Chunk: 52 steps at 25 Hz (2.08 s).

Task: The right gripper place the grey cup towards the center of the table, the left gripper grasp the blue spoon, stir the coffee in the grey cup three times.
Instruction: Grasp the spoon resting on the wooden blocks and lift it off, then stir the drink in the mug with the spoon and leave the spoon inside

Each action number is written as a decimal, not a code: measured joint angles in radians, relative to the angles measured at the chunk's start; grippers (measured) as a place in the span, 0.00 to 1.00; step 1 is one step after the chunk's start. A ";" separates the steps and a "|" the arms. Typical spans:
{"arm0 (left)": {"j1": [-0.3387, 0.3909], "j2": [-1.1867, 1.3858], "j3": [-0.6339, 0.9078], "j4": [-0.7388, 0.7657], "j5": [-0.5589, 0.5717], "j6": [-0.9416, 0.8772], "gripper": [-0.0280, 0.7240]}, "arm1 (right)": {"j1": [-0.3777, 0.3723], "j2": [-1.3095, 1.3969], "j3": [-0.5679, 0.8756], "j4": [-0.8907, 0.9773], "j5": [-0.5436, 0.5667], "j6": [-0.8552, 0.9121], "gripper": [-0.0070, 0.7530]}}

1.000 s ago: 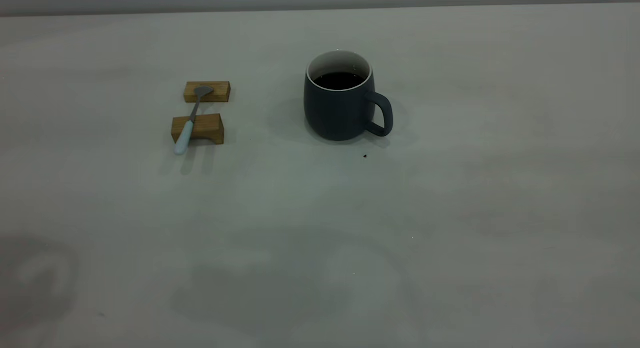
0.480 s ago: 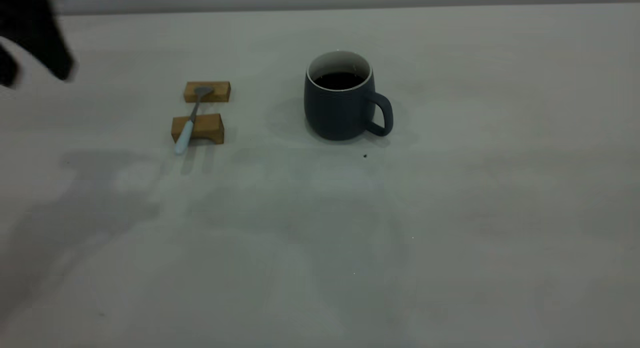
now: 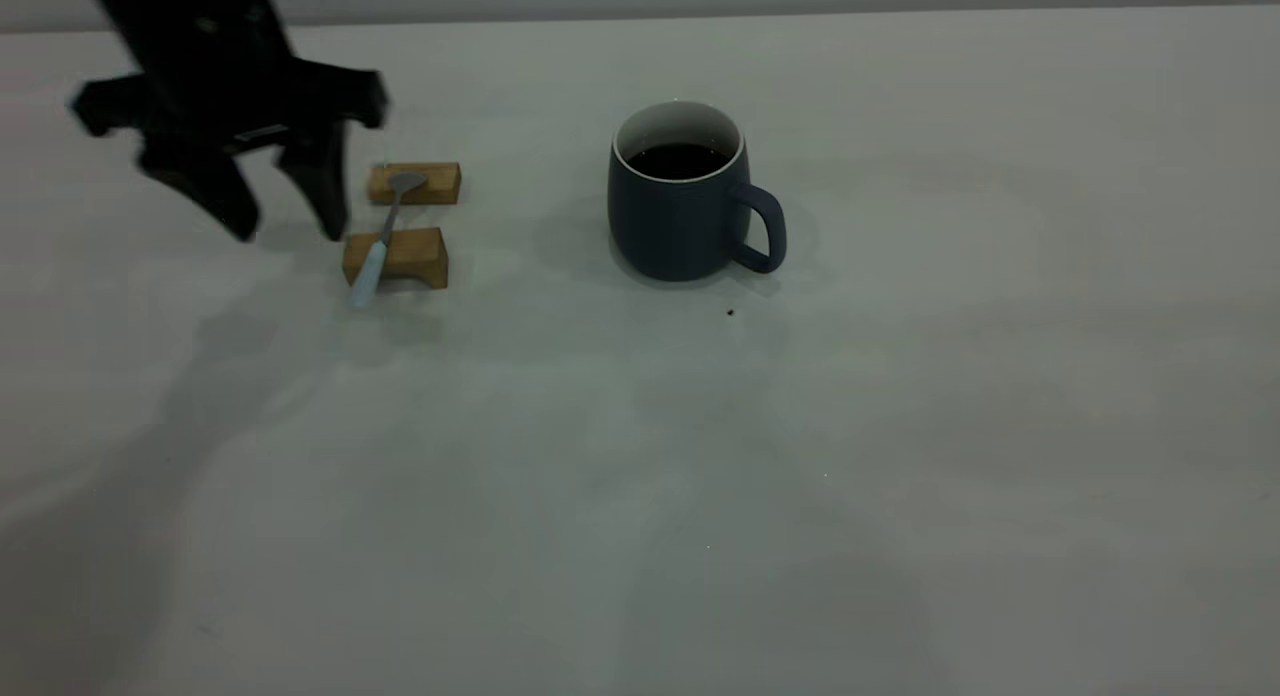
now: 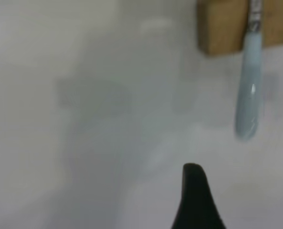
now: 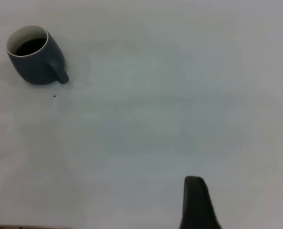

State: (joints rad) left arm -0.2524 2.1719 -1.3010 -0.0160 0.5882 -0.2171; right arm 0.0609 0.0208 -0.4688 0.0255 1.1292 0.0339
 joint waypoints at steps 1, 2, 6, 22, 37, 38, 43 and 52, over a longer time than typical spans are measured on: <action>-0.008 0.024 -0.023 0.000 0.010 0.000 0.80 | 0.000 0.000 0.000 0.000 0.000 0.000 0.71; -0.013 0.044 -0.043 0.000 0.020 0.000 0.80 | 0.000 0.000 0.000 0.000 0.000 0.000 0.71; -0.018 0.083 -0.075 0.001 0.033 -0.001 0.80 | 0.000 0.000 0.000 0.000 0.000 -0.001 0.71; -0.018 0.178 -0.097 0.016 -0.028 -0.045 0.79 | 0.000 0.000 0.000 0.000 0.000 0.000 0.71; -0.018 0.221 -0.117 0.016 -0.040 -0.097 0.43 | 0.000 0.000 0.000 0.000 0.000 -0.001 0.71; -0.018 0.221 -0.117 0.016 -0.042 -0.109 0.34 | 0.000 0.000 0.000 0.000 0.000 0.000 0.71; -0.018 0.198 -0.148 0.016 0.005 -0.131 0.25 | 0.000 0.000 0.000 0.000 0.000 0.000 0.71; -0.018 0.057 -0.265 -0.102 0.204 -0.133 0.25 | 0.000 0.000 0.000 0.000 0.000 0.000 0.71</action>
State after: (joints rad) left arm -0.2706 2.2284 -1.5663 -0.1184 0.7921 -0.3499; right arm 0.0609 0.0208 -0.4688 0.0255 1.1292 0.0338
